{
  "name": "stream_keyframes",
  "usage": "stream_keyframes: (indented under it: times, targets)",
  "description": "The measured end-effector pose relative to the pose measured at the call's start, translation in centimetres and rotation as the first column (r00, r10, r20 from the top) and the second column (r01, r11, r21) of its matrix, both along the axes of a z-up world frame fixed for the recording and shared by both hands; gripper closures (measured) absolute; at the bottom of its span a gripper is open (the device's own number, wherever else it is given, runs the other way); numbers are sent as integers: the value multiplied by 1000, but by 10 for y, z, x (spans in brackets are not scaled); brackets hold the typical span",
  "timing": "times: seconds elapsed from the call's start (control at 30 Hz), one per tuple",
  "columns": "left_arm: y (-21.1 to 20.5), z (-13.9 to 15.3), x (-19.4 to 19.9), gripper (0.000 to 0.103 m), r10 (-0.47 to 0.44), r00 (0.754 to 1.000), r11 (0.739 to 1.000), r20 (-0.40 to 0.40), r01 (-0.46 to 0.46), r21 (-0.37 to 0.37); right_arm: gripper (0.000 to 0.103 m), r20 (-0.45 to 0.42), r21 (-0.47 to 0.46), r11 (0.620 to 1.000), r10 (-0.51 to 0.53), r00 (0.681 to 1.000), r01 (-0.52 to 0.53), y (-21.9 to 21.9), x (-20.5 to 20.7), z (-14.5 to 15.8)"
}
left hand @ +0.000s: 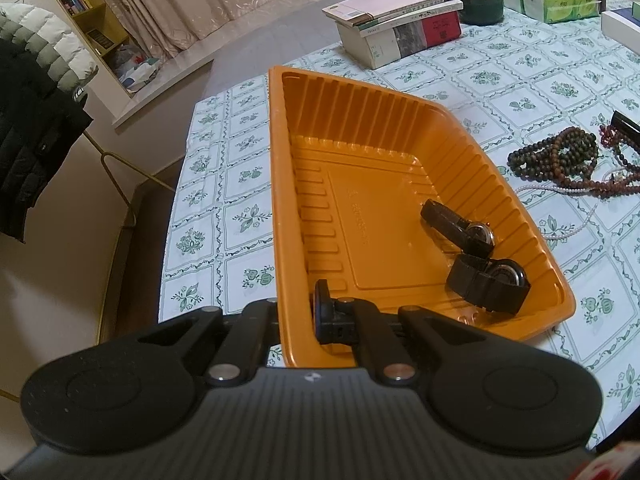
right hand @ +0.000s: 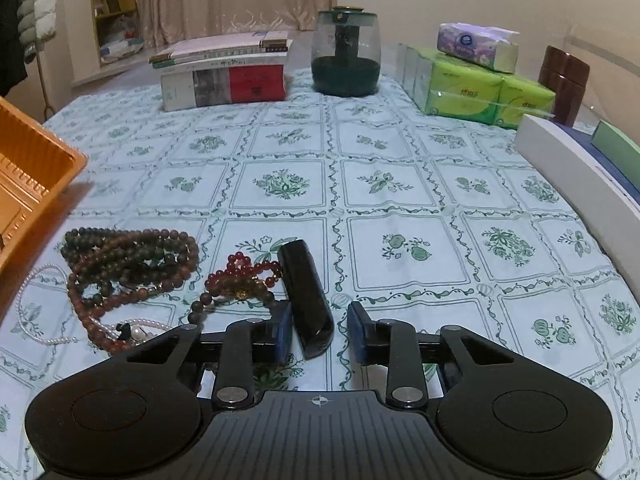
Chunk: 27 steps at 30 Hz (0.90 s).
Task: Organize jewelry
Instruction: 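Grasp a third black band item from the pile with the right gripper, then hold the tray with the left gripper while the right gripper places the black item inside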
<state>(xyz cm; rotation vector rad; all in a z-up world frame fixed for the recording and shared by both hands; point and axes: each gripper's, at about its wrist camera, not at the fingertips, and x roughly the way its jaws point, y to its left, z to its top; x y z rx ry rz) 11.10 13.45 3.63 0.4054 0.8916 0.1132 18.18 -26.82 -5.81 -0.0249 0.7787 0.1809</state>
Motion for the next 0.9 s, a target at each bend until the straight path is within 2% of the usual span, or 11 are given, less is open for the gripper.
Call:
stream_keyframes:
  times: [0.13,0.2,0.3,0.57,0.7,0.9]
  targets:
    - [0,0,0,100,1,1000,1000,0,-1,0,74,-7,-18,1000,11,1000,-11,0,4,-2]
    - [0,0,0,100,1,1000,1000,1,-1,-1,79,-11,-31,999,27,1000,-27,1,5,-5]
    - [0,0,0,100,1,1000,1000,1,-1,0,81,-8,-40,999,31,999,-31,1,4,-4]
    - [0,0,0,100,1,1000,1000,1,-1,0,82,32,20,1000,1,1000,-1,1,-10,12]
    - [1,0,0,100,0,1000,1000,1,0,0,82,49,73,997,8,999,-12,6,-14,25]
    - [2,-1,1,100,1,1000,1000,2,-1,-3,82,92,93,994,42,995,-50,21,-20,43]
